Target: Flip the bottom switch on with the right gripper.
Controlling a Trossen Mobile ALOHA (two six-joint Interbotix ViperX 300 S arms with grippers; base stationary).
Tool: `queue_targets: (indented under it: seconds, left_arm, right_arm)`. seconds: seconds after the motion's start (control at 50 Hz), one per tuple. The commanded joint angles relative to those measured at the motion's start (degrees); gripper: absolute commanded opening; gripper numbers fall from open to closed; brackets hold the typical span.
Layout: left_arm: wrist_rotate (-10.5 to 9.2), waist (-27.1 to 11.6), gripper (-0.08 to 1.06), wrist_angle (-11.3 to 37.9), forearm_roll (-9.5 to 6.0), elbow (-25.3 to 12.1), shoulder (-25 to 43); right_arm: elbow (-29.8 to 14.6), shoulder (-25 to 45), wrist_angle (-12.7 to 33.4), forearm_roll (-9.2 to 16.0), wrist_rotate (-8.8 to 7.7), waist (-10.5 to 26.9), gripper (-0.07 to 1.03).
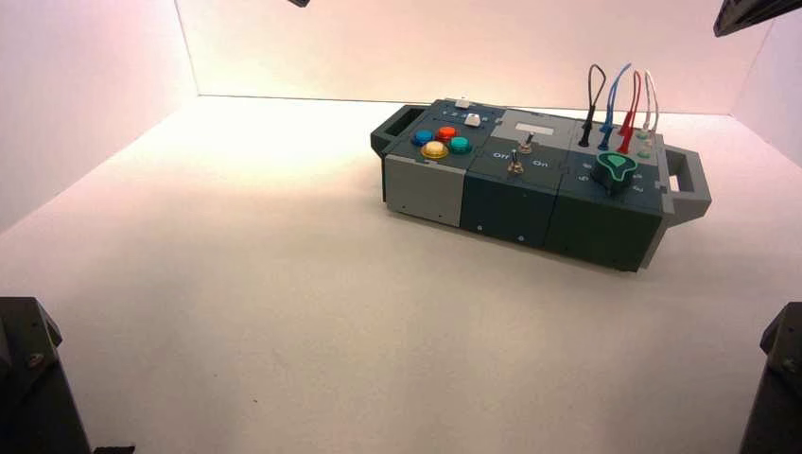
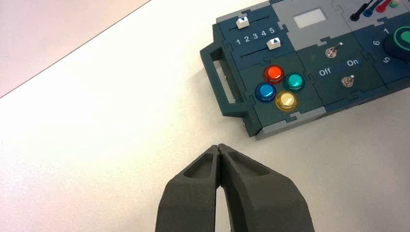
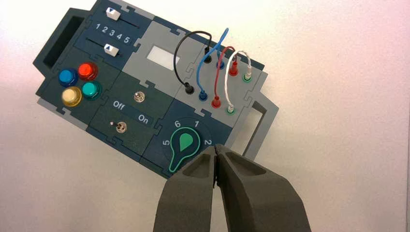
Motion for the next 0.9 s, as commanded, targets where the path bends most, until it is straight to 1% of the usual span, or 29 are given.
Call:
queue_targets:
  seconds: [0.02,0.24,0.42,0.54,0.6,0.68,0.8,0.9]
  left_arm:
    - [0.00,-0.1,-0.03,-0.4,-0.09,-0.6,-1.2]
    - [0.00,0.0,-0.03,-0.5,-0.09,-0.6,-1.1]
    - [-0.18,0.1,-0.03,-1.1,-0.09,-0.6,-0.9]
    - [-0.26,0.1,-0.03,-1.2,-0.62,-0.9,-0.4]
    - [-0.26,0.1,-0.03,-1.2,-0.79,-0.9,-0.4]
    - [-0.18,0.0,-0.03,-0.5,-0.97,-1.4,0.1]
    - [0.09,0.0,-0.03,0.4,-0.97,-2.0,0.1]
    - [0.44,-0.3,-0.03,0.8,-0.97,-2.2,0.2]
  right_arm:
    - [-0.9,-0.2,-0.2,0.3,-0.35,0.0,-0.02]
    - [-1.0,-0.3,-0.2,0.3,-0.44,0.4,-0.02]
    - [-1.1,0.1,0.5,0.4,-0.97,2.6,-0.02]
    - [-1.2,1.4,1.1,0.4,-1.23,4.1,-0.02]
    - [-1.3,1.8,1.2,0.5,-1.41,4.1,-0.02]
    - [-1.6,2.9,1.7,1.2,-2.55,4.2,-0.02]
    - [-1.8,3.5,1.8,3.6,-5.27,4.7,-0.02]
    - [-1.9,4.1,1.8,4.7,-6.50,5.3,-0.02]
